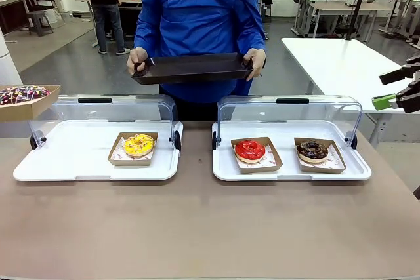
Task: Provide the desired donut to the person.
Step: Pick up and lift the Paper togo box containing the Donut pointed at by the person, then place the picked Paper togo box onto the Handle tray extended by the person.
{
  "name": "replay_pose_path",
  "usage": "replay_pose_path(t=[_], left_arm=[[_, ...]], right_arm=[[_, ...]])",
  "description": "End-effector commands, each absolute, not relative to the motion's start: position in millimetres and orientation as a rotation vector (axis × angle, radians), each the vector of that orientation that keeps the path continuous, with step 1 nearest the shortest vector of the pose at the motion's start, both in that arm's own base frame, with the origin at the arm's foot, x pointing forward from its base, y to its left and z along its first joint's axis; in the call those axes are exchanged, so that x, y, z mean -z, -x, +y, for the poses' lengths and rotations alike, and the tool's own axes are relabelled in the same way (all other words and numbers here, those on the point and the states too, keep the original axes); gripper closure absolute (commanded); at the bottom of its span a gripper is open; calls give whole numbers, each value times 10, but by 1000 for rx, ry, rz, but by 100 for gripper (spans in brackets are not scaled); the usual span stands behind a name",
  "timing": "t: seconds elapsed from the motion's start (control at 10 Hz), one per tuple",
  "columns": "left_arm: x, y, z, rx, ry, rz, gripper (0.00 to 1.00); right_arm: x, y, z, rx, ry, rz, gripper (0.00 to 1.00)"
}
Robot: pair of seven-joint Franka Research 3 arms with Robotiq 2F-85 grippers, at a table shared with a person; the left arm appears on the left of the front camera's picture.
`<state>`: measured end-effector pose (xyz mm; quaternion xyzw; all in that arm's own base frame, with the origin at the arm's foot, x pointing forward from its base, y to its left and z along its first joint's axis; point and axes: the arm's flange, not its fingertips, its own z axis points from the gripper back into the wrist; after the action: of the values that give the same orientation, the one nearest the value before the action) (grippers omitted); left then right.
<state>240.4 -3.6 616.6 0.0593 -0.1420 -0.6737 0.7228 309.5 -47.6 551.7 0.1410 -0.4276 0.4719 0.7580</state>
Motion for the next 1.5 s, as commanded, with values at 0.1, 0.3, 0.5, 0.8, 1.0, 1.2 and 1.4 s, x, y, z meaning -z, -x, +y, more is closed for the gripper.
replay_pose_path(t=[0.1, 0.3, 0.5, 0.8, 1.0, 1.2, 1.4], left_arm=[[-6152, -2386, -46, 1485, -147, -309, 100], [-6152, -2386, -46, 1485, -147, -309, 100], [-6152, -2386, -46, 1485, -147, -309, 100], [-6152, -2386, -46, 1485, -147, -309, 100], [-6152, -2386, -46, 1485, -147, -309, 100], [-6152, -2386, -46, 1485, -147, -309, 100], [-6152, -2386, -46, 1485, -147, -309, 100]], right_arm=[[-5499, -3100, -474, -1040, -320, -942, 0], [-5499, -3100, -474, -1040, -320, -942, 0], [-5499, -3100, -474, -1040, -320, -942, 0], [-5499, -3100, -474, -1040, -320, -942, 0], [-5499, -3100, -474, -1040, -320, -942, 0], [-5499, -3100, -474, -1040, -320, -942, 0], [-5499, -3100, -474, -1040, -320, -942, 0]])
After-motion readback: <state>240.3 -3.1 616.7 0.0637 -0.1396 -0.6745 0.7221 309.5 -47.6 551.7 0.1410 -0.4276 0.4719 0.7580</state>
